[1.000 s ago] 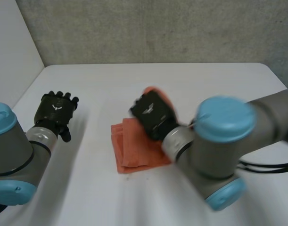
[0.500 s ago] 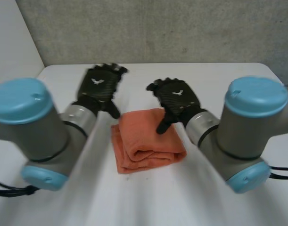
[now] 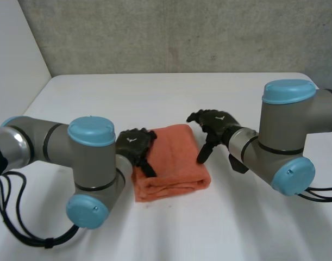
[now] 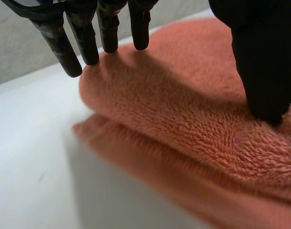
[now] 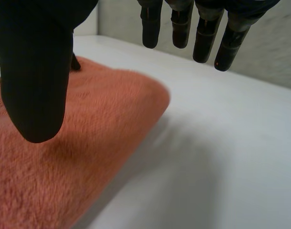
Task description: Fold the laundry
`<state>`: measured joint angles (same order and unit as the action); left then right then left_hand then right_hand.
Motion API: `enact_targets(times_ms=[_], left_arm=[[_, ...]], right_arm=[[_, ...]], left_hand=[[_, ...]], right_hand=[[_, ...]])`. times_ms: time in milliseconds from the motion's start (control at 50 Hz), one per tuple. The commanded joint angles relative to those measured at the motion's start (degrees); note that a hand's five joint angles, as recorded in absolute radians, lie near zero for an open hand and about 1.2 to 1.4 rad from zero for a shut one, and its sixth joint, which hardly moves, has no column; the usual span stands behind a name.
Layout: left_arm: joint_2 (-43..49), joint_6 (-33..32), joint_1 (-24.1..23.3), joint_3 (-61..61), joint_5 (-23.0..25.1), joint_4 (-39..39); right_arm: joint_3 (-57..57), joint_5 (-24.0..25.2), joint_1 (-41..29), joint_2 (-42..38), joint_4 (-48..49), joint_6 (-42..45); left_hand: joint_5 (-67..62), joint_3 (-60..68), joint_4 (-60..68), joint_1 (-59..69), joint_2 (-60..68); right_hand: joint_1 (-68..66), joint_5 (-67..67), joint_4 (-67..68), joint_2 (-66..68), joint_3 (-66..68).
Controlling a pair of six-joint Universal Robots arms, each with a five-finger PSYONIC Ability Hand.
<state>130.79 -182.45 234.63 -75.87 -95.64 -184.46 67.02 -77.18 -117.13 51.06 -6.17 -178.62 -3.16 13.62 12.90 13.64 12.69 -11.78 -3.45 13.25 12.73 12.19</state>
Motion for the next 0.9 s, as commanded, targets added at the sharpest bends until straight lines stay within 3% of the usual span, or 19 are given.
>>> enact_targets(times_ms=[20, 180, 320, 400, 520, 600, 740, 900], left_arm=[[-1.76, -2.82, 0.65, -4.38, -2.88, 0.86], [-4.75, -7.21, 0.56, -7.98, -2.97, 0.33], [-7.74, -7.39, 0.47, -8.16, -2.88, 0.86], [-13.97, -6.95, 0.73, -7.10, -2.53, 0.86], [-22.67, -6.69, 1.88, -3.94, -2.62, 0.95], [-27.94, -6.60, 5.47, -2.01, -2.53, 2.78], [-36.12, -2.39, 12.07, 1.51, 2.64, 14.29], [-40.25, 1.12, 15.06, 1.25, 8.71, 16.41]], right_arm=[[-5.58, 3.71, -2.74, -6.23, -5.34, 0.82], [-8.14, 0.90, -3.28, -9.05, -7.81, 7.58], [-8.14, -0.25, -3.28, -6.77, -7.63, 7.76], [-6.56, -2.00, -2.66, 0.52, -6.06, 6.97], [-0.68, -11.14, -1.96, 14.40, 2.99, 3.81], [3.37, -14.92, 1.37, 22.14, 6.25, 3.89], [7.77, -15.45, 6.66, 29.98, 5.11, 3.98], [8.48, -12.64, 8.15, 32.35, 2.65, 5.04]], left_hand=[[-1.26, 0.80, 1.52, 0.78, 1.73], [-0.92, 0.46, 1.19, 0.44, 1.40], [-0.42, -0.04, 0.68, -0.06, 0.89], [0.25, -0.72, 0.01, -0.74, 0.22], [0.59, -1.05, -0.33, -1.07, -0.12], [0.42, -0.89, -0.16, -0.90, 0.05], [1.26, -1.73, -1.00, -1.75, -0.79], [1.60, -2.06, -1.34, -2.08, -1.12]], right_hand=[[1.78, 3.45, -3.25, -2.73, -2.19], [1.78, 3.45, -3.25, -2.73, -2.19], [1.78, 3.45, -3.25, -2.73, -2.19], [1.78, 3.45, -3.25, -2.73, -2.19], [1.78, 3.45, -3.25, -2.73, -2.19], [1.78, 3.45, -3.25, -2.73, -2.19], [1.78, 3.45, -3.25, -2.73, -2.19], [1.78, 3.45, -3.25, -2.73, -2.19]])
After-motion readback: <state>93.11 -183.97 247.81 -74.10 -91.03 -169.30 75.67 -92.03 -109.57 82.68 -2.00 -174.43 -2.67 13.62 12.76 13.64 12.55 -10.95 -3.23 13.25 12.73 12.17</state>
